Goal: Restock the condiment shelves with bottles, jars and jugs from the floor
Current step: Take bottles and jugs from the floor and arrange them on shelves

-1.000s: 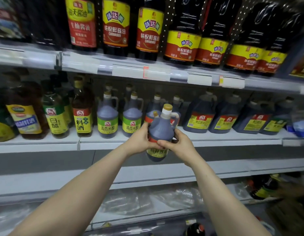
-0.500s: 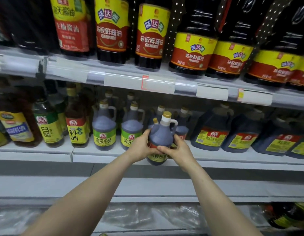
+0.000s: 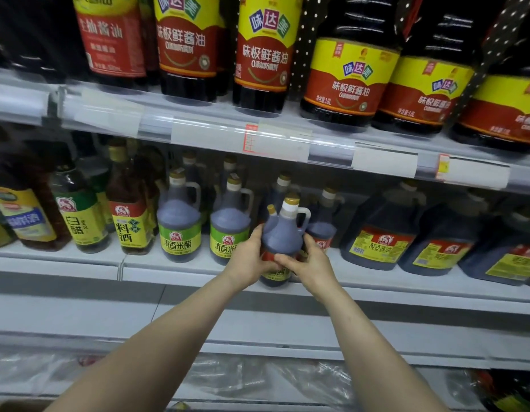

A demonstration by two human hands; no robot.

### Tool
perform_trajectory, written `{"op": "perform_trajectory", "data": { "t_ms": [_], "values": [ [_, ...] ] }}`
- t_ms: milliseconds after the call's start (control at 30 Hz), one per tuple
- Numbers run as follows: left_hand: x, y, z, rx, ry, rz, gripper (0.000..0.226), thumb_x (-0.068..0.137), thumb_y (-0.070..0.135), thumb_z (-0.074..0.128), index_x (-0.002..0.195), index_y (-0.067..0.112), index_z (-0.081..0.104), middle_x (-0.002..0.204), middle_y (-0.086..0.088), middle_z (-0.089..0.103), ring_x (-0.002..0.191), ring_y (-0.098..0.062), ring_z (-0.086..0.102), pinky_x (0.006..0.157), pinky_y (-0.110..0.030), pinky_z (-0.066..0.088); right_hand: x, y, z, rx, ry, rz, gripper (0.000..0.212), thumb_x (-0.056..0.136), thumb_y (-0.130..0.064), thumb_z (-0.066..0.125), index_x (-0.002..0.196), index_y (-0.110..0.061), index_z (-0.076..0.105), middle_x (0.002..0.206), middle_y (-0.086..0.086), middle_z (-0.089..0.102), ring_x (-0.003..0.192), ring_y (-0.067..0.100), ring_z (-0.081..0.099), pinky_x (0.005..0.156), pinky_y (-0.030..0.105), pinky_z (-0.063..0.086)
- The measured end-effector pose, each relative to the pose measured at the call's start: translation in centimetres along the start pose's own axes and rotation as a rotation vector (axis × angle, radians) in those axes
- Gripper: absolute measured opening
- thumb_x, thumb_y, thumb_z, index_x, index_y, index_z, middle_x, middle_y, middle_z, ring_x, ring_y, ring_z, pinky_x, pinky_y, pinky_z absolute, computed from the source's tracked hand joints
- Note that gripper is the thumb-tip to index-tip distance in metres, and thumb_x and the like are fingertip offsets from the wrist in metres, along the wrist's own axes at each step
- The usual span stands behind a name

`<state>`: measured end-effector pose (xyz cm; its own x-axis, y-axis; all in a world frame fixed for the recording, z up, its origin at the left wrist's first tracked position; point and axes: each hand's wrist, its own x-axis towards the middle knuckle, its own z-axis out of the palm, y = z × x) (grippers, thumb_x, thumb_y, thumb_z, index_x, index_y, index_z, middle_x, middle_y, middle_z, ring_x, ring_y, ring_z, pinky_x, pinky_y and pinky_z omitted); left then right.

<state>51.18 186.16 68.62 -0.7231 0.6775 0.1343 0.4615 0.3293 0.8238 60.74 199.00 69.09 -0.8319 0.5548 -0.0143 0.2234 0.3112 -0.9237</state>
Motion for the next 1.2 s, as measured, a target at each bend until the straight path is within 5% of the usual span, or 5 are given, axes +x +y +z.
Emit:
{"op": "perform_trajectory", "data": {
  "t_ms": [667,1067,1200],
  "values": [
    [1.8,-0.1,1.7,0.075,0.163,-0.089,0.08,0.085,0.012,0.074,0.149,0.007,0.027,0.135,-0.015,0.059,0.121,-0.035,0.058,0.099,-0.039,0.046,2.4,-0.6,1.4,-0.103,0.049,-0.032,0.066,0.092,-0.024,0.071,0.148,-0.015,0.038,0.146,0.005,0.052,0.133,0.026,0.05,0.112,0.045,0.042],
    [0.5,-0.7,1.8,0.102,0.15,-0.054,0.084,0.084,0.02,0.076,0.151,0.005,0.028,0.129,-0.018,0.063,0.115,-0.039,0.06,0.092,-0.04,0.048,1.2,0.2,1.2,-0.175,0.16,-0.014,0.032,0.088,-0.026,0.077,0.112,-0.007,0.069,0.113,0.009,0.074,0.108,0.027,0.067,0.097,0.044,0.052],
    [-1.4,-1.5,1.5,0.087,0.154,0.01,0.078,0.082,0.018,0.078,0.147,0.007,0.038,0.128,-0.013,0.064,0.114,-0.035,0.06,0.086,-0.038,0.05,-1.1,1.3,1.2,-0.182,0.192,0.022,0.043,0.092,-0.022,0.073,0.13,-0.007,0.063,0.128,0.008,0.068,0.12,0.024,0.063,0.105,0.038,0.047]
  ]
}}
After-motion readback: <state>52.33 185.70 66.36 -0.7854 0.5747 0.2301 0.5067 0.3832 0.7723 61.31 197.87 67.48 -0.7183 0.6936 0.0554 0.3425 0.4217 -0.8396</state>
